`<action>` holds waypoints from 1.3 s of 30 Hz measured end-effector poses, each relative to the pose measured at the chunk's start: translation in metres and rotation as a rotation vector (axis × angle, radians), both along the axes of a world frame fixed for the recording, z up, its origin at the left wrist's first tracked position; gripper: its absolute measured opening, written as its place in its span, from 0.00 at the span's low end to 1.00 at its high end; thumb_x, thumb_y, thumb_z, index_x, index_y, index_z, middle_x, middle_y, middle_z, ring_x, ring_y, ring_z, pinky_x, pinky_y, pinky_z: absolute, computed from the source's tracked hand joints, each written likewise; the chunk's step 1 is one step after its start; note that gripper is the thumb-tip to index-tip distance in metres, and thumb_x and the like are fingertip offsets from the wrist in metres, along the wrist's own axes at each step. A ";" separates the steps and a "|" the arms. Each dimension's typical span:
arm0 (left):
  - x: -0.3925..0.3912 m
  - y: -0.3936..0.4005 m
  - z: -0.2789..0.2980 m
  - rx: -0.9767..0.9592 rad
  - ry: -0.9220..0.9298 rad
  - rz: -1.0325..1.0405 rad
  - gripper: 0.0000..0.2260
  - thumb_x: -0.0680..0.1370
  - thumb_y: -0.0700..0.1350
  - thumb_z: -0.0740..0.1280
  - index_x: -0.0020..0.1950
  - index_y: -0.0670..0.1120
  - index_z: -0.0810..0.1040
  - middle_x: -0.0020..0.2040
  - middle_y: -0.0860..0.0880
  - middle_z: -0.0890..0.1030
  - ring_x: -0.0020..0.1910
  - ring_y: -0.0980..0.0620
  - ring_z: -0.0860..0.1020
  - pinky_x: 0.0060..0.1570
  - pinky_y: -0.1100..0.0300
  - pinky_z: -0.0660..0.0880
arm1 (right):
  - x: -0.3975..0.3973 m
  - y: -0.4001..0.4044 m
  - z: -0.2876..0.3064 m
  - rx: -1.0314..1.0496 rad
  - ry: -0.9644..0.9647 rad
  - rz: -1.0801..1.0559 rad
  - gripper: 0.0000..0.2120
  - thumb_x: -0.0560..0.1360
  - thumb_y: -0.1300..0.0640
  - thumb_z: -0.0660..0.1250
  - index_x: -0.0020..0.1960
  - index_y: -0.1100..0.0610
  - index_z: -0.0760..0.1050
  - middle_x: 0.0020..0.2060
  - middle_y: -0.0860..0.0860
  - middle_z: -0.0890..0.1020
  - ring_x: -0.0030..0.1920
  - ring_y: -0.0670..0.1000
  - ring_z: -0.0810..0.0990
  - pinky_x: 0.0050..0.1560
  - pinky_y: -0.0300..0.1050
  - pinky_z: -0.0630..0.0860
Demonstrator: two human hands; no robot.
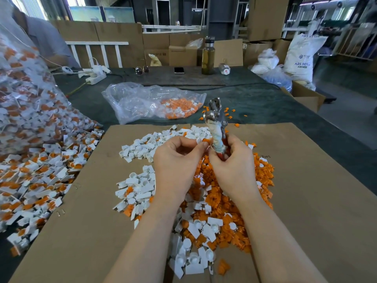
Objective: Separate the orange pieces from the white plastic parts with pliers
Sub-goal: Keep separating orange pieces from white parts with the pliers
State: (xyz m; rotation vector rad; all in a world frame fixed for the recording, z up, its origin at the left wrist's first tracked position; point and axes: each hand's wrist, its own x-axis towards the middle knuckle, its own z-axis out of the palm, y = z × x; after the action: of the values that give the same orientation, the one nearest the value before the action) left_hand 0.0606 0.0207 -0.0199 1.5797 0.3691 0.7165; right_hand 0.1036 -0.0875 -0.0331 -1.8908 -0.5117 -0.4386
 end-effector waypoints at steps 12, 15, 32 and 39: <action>-0.001 0.014 0.003 -0.145 -0.086 -0.033 0.06 0.75 0.38 0.74 0.40 0.44 0.80 0.31 0.54 0.83 0.33 0.57 0.83 0.37 0.68 0.78 | 0.002 -0.011 0.006 0.062 0.168 0.175 0.05 0.75 0.58 0.70 0.50 0.51 0.79 0.38 0.41 0.81 0.41 0.38 0.80 0.39 0.28 0.72; 0.000 0.013 0.002 -0.105 -0.065 -0.031 0.05 0.74 0.39 0.74 0.40 0.45 0.80 0.33 0.52 0.84 0.35 0.55 0.84 0.38 0.65 0.79 | -0.001 -0.007 0.008 0.060 0.123 0.122 0.04 0.76 0.54 0.70 0.49 0.52 0.79 0.38 0.44 0.81 0.40 0.42 0.80 0.38 0.32 0.74; 0.002 -0.001 -0.007 0.149 -0.067 0.007 0.08 0.74 0.46 0.76 0.38 0.54 0.80 0.35 0.57 0.83 0.34 0.59 0.80 0.36 0.65 0.78 | -0.004 0.002 0.006 0.144 0.085 0.041 0.06 0.76 0.52 0.69 0.48 0.54 0.78 0.31 0.42 0.79 0.34 0.41 0.78 0.32 0.32 0.72; 0.003 0.006 -0.007 0.054 -0.056 -0.027 0.06 0.75 0.42 0.75 0.40 0.49 0.80 0.37 0.49 0.84 0.39 0.51 0.84 0.41 0.58 0.81 | -0.001 -0.007 0.009 0.050 0.111 0.120 0.04 0.76 0.52 0.69 0.48 0.52 0.77 0.33 0.39 0.78 0.34 0.39 0.76 0.35 0.30 0.71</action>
State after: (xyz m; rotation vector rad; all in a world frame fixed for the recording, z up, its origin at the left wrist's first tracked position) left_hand 0.0632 0.0268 -0.0266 1.6092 0.2896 0.7538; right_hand 0.1021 -0.0940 -0.0241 -1.8144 -0.5324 -0.2641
